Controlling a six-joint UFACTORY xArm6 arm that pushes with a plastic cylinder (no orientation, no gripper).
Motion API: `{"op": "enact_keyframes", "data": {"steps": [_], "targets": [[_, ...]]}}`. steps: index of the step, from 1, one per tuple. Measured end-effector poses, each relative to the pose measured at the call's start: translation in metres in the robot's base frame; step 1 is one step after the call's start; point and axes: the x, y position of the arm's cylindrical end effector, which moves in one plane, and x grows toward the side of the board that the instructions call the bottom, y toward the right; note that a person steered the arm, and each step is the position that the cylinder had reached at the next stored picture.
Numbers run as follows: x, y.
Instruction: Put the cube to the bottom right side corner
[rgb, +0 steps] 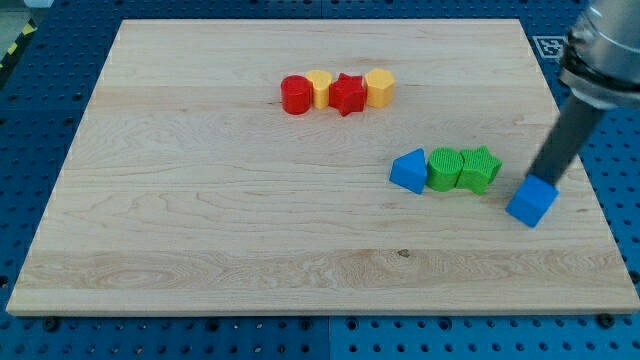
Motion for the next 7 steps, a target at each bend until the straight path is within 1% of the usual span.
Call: {"op": "enact_keyframes", "data": {"steps": [1,2,3,4,5,6,7], "targets": [[-0.011,0.002],[-0.043,-0.012],[-0.029,-0.031],[0.001,-0.034],[0.018,-0.019],[0.018,-0.024],[0.025,-0.051]]}}
